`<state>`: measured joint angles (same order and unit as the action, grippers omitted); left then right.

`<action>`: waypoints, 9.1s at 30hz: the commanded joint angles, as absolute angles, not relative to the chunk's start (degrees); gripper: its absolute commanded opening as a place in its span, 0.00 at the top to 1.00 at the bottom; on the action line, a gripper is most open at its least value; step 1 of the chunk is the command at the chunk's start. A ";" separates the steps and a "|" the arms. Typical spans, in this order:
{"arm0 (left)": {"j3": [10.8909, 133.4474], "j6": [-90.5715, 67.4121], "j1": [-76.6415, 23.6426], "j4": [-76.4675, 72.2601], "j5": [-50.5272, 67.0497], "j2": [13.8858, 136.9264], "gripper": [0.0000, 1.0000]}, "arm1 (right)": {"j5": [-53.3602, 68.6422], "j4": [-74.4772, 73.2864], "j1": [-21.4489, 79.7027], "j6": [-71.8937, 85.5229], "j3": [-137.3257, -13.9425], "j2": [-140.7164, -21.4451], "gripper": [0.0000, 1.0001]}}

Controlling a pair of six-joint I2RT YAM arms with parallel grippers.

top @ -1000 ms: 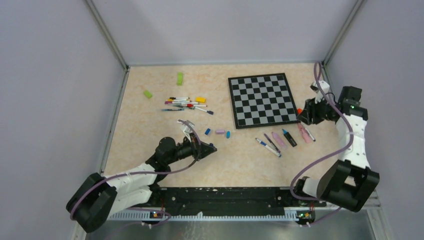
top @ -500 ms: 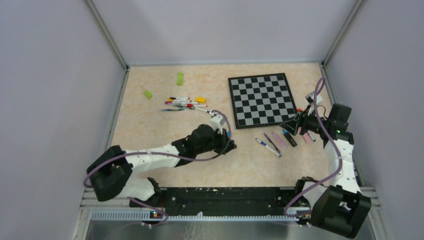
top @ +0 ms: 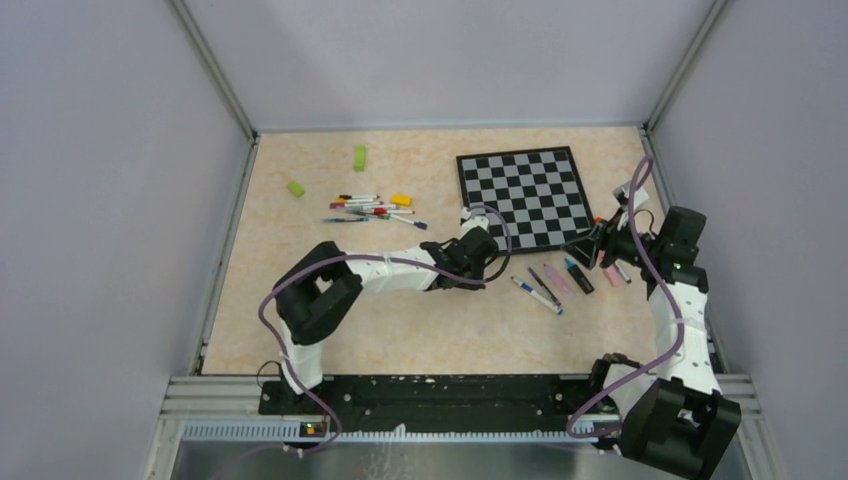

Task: Open the pen caps
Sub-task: Place the pen cap at the center of the board, then pick up the pen from the center of the board, then open the pen cap from the pen.

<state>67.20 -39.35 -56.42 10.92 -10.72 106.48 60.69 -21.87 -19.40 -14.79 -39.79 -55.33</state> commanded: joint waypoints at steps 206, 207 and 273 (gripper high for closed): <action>29.96 -42.64 -62.03 -66.02 -4.38 82.89 1.00 | 68.89 29.06 5.32 38.86 -26.65 -56.43 0.40; 30.57 -42.71 -62.42 -66.07 -4.81 83.58 1.00 | 68.64 29.00 5.77 38.73 -26.51 -56.43 0.41; 48.31 -56.87 -63.27 -27.07 -21.88 85.08 0.24 | 66.98 -21.02 9.87 -19.28 -38.96 -62.34 1.00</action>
